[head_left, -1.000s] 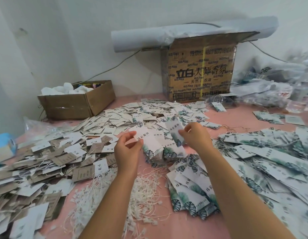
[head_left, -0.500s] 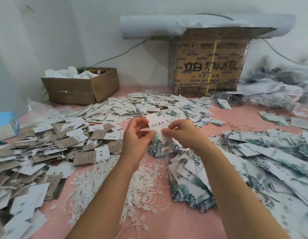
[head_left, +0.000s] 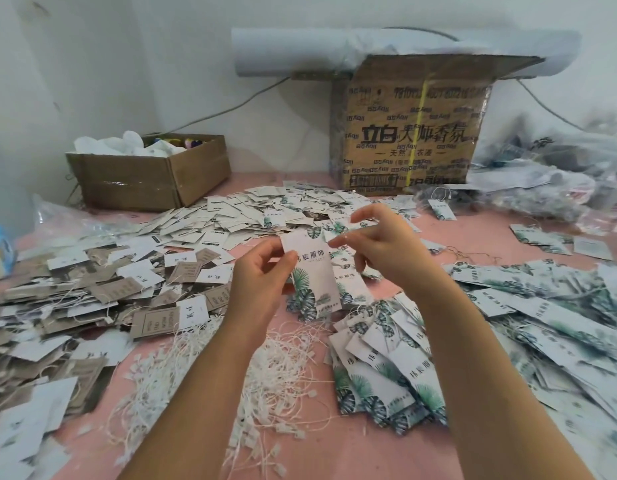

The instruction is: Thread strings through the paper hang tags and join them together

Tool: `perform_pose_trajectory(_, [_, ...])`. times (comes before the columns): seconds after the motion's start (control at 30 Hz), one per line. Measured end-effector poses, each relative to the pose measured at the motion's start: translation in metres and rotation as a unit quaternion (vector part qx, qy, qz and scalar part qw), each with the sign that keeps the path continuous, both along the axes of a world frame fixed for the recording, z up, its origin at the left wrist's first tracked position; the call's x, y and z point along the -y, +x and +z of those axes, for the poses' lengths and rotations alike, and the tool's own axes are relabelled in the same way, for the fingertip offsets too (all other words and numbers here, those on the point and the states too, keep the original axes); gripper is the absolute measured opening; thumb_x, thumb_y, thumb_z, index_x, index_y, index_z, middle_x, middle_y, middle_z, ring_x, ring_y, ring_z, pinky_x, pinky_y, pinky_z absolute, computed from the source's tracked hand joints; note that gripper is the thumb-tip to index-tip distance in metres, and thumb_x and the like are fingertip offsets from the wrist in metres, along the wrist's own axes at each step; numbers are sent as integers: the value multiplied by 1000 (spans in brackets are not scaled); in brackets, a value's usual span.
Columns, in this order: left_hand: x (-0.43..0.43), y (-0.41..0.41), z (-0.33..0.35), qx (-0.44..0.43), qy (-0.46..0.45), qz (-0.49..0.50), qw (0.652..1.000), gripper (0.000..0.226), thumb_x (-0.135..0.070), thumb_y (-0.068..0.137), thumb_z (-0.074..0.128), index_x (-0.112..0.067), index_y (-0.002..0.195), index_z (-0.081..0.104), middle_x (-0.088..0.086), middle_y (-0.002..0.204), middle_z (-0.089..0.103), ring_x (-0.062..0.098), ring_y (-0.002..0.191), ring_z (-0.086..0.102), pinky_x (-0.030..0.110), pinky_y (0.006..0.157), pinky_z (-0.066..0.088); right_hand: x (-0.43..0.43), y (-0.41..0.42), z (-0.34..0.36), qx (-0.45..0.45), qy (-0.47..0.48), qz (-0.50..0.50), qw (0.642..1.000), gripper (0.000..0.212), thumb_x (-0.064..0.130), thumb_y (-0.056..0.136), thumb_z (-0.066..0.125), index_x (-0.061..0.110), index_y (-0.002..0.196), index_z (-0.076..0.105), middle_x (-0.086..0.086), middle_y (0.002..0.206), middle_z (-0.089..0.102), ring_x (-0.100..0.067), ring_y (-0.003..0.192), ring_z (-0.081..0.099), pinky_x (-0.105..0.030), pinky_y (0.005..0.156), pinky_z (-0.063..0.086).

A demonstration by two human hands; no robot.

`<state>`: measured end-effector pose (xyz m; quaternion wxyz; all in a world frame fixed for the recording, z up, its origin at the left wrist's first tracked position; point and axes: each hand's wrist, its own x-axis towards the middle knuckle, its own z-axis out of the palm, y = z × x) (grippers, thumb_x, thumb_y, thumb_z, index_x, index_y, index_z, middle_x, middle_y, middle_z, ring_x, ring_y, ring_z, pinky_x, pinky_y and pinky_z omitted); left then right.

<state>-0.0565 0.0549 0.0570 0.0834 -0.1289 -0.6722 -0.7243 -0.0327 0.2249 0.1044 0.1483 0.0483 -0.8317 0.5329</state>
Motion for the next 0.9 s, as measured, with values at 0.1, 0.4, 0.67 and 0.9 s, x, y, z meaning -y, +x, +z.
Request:
perform_pose_trajectory(0.1, [-2, 2, 3, 1, 5, -7, 1000, 25, -10, 92, 56, -31, 88, 68, -5, 86, 71, 9, 74, 66, 34, 67, 57, 3, 3, 4, -55, 6, -1, 998, 17, 7, 88, 60, 18, 79, 52, 5, 72, 72, -6, 41, 47, -18, 42, 39])
perform_pose_trajectory(0.4, [-7, 8, 9, -5, 2, -11, 1000, 19, -14, 93, 55, -28, 96, 67, -3, 90, 71, 10, 77, 63, 33, 66, 54, 10, 8, 10, -135, 32, -21, 990, 11, 8, 85, 65, 15, 77, 66, 23, 39, 45, 4, 41, 41, -6, 45, 30])
perform_pose_trajectory(0.67, [-11, 13, 13, -13, 2, -19, 1000, 15, -17, 93, 55, -23, 101, 66, -1, 91, 69, 14, 79, 63, 33, 66, 55, 19, 4, 8, -163, 174, -42, 970, 6, 12, 86, 64, 13, 86, 70, 16, 73, 44, 6, 61, 41, -6, 59, 32])
perform_pose_trajectory(0.9, [-12, 16, 16, -29, -2, -23, 999, 20, -14, 94, 54, -29, 89, 66, -12, 80, 70, 6, 71, 63, 29, 62, 54, 23, 3, 9, -178, 214, -81, 957, 8, 14, 86, 62, 11, 86, 70, 15, 73, 43, 4, 62, 39, -5, 58, 29])
